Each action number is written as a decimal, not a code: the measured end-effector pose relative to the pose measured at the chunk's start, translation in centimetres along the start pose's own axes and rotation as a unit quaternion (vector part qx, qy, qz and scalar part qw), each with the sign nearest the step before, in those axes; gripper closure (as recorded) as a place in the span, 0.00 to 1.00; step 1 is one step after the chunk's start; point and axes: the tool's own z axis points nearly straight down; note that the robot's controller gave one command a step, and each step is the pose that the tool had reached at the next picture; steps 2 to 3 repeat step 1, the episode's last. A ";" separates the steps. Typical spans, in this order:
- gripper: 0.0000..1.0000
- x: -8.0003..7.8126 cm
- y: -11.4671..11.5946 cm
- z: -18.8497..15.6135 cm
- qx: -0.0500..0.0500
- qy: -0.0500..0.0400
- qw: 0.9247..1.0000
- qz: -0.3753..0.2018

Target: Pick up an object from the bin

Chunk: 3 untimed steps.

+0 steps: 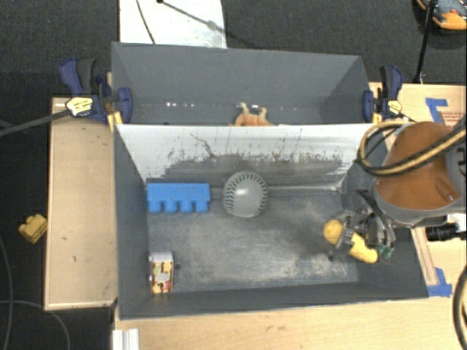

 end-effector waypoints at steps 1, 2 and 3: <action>1.00 -1.6 -0.2 -1.6 -0.001 -0.010 1.000 0.016; 1.00 -1.6 -0.2 -1.6 -0.001 -0.010 1.000 0.016; 1.00 -1.6 -0.2 -1.6 -0.001 -0.010 1.000 0.016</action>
Offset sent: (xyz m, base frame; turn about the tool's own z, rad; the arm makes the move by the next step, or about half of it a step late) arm -0.0046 0.0047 0.1245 -0.0245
